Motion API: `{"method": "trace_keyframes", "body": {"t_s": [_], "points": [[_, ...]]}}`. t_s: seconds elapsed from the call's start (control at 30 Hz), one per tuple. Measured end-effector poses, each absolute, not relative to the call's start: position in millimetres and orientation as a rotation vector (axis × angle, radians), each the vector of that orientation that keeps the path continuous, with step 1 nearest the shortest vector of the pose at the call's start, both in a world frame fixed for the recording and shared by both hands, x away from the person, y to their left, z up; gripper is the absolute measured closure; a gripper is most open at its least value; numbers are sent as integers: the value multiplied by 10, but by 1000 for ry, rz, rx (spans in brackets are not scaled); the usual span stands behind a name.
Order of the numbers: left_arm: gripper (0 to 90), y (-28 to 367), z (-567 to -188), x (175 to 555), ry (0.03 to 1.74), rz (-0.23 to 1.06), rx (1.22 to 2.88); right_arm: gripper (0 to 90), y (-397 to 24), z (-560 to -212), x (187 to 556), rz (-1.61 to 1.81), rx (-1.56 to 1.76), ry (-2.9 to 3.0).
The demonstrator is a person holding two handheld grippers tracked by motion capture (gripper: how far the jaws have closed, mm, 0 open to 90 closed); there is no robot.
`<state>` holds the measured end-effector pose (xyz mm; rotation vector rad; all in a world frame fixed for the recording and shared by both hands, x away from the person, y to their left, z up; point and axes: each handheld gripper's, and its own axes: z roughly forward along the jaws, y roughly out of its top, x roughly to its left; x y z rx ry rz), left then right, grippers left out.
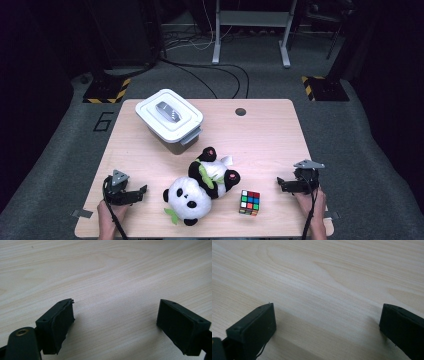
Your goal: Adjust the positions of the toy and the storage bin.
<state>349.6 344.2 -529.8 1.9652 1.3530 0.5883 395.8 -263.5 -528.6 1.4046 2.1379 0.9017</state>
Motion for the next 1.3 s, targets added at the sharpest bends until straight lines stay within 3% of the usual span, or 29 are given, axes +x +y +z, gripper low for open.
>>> {"method": "trace_keyframes", "body": {"t_s": [0.5,1.3], "points": [[79,3417,-5168,3588,1345,542,1942,0,-2633,-5285,3959,901,1399,2143],[0,3200,-4383,3927,1199,549,1968,0,-2632,-5286,3960,902,1398,2143]]}}
